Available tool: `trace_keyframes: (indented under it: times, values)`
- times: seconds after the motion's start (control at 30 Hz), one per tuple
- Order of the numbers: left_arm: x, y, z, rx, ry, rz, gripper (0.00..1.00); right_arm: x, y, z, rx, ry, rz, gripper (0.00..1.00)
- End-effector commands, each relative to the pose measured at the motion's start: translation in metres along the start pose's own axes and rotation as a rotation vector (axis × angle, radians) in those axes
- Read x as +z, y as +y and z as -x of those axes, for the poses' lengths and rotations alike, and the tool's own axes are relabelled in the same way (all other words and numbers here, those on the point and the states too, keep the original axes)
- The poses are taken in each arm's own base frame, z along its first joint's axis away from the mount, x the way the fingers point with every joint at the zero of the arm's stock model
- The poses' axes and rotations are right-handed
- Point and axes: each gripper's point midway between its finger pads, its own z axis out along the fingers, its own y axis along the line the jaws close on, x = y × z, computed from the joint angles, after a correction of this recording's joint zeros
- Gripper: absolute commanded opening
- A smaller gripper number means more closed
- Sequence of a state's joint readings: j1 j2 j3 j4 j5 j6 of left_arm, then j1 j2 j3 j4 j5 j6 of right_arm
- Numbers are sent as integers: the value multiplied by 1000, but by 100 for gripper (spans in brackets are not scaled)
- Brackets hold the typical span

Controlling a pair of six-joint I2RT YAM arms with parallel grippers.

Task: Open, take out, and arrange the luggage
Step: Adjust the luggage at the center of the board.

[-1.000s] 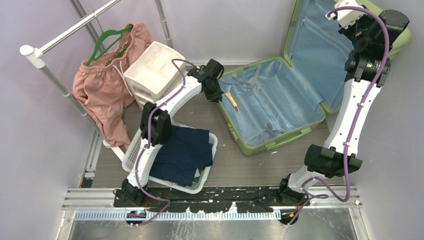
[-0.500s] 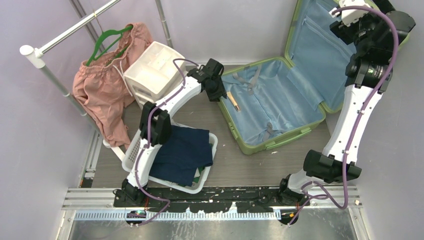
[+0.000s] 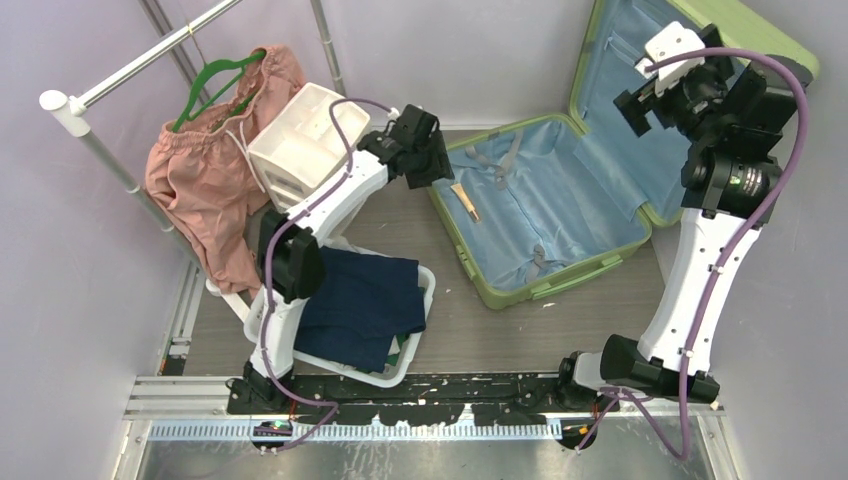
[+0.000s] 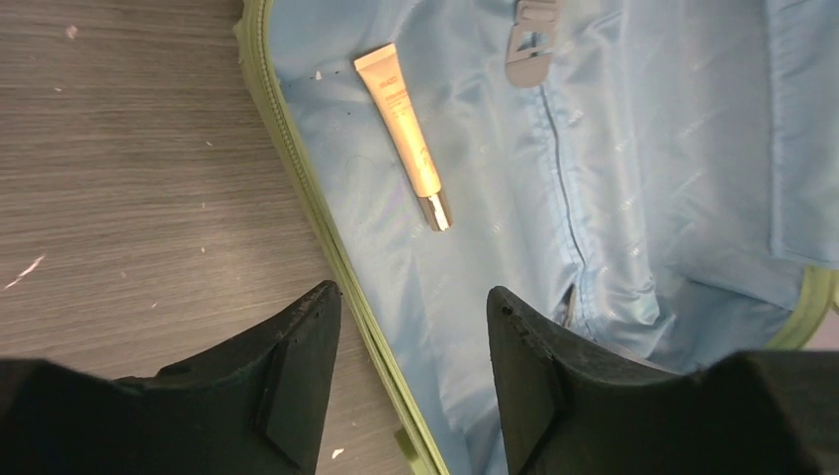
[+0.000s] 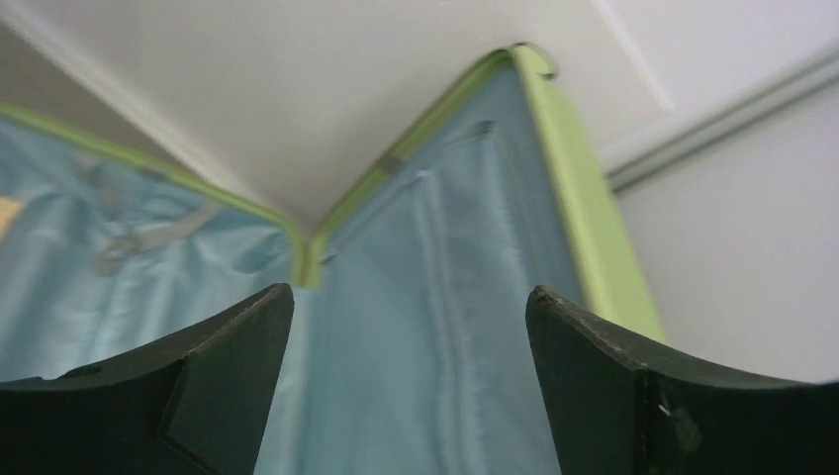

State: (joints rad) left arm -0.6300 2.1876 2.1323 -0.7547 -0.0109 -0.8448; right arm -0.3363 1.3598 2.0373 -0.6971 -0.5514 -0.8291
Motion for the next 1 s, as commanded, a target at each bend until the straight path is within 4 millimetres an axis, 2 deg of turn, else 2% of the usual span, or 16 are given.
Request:
trace_keyframes:
  times: [0.0, 0.17, 0.33, 0.53, 0.57, 0.63, 0.83, 0.97]
  values:
    - [-81, -31, 51, 90, -204, -106, 57, -3, 72, -6, 212, -29, 264, 93]
    - [-124, -17, 53, 197, -252, -79, 57, -6, 136, -15, 391, -18, 471, 93]
    - [-163, 17, 38, 305, -278, -16, 57, -8, 208, -29, 512, 46, 671, 100]
    - [-217, 62, 23, 410, -354, 53, 57, -2, 281, -47, 611, 141, 831, 100]
    - [-225, 68, 20, 425, -368, 57, 58, 0, 292, -48, 636, 157, 854, 100]
    - [-240, 79, 15, 441, -396, 64, 66, 4, 315, -49, 666, 185, 904, 100]
    - [-281, 99, -2, 419, -491, 12, 99, 18, 356, -56, 713, 296, 958, 100]
    - [-302, 100, -8, 467, -521, -40, 100, 29, 368, -66, 742, 373, 956, 100]
